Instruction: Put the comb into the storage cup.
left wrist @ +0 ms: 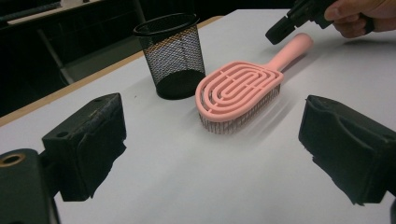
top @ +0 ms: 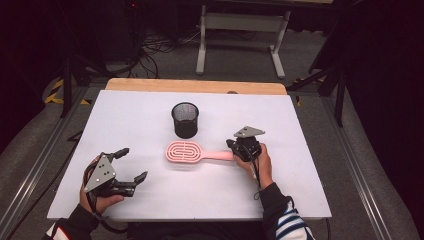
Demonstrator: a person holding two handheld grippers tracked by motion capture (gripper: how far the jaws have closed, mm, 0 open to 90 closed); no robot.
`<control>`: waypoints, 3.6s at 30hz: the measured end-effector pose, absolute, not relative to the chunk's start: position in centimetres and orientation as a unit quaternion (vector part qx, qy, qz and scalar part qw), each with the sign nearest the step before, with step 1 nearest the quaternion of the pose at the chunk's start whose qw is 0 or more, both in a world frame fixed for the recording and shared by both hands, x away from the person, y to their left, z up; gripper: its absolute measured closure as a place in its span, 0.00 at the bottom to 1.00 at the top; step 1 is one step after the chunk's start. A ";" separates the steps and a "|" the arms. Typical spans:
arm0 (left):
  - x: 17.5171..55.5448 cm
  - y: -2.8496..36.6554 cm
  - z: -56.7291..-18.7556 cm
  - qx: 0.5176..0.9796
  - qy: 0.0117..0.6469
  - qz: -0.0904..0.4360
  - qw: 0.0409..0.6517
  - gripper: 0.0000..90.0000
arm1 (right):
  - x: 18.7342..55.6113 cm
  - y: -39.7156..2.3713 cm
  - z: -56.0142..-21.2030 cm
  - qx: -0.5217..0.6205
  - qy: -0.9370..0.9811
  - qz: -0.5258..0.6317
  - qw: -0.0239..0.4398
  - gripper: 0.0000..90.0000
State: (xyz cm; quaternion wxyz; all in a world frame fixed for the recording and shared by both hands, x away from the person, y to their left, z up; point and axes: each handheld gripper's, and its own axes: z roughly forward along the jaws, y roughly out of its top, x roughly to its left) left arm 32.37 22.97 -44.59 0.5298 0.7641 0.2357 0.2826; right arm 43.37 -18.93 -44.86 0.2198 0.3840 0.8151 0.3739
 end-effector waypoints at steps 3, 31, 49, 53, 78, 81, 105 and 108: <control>32.4 23.0 -44.6 0.765 0.235 0.283 0.529 0.09 | 43.3 -18.5 -45.4 0.378 0.826 0.362 0.211 1.00; 32.2 23.3 -44.5 0.763 0.237 0.283 0.530 0.09 | 40.4 -17.9 -45.4 0.339 0.865 0.325 0.178 1.00; 32.3 23.4 -44.5 0.764 0.238 0.282 0.528 0.09 | 38.3 -16.9 -45.1 0.312 0.882 0.316 0.159 1.00; 32.3 23.3 -44.6 0.765 0.238 0.281 0.529 0.09 | 38.2 -17.1 -45.0 0.312 0.883 0.310 0.162 1.00; 32.6 23.2 -44.8 0.774 0.229 0.274 0.522 0.09 | 40.3 -19.1 -42.8 0.310 0.856 0.368 0.189 0.73; 32.5 23.0 -44.8 0.778 0.223 0.275 0.519 0.09 | 40.0 -19.0 -42.2 0.303 0.854 0.374 0.195 0.69; 32.6 23.0 -44.9 0.784 0.219 0.269 0.515 0.08 | 39.9 -16.7 -39.9 0.261 0.880 0.354 0.179 0.10; 32.6 23.0 -44.9 0.784 0.219 0.269 0.515 0.08 | 40.1 -15.9 -39.8 0.255 0.890 0.339 0.169 0.10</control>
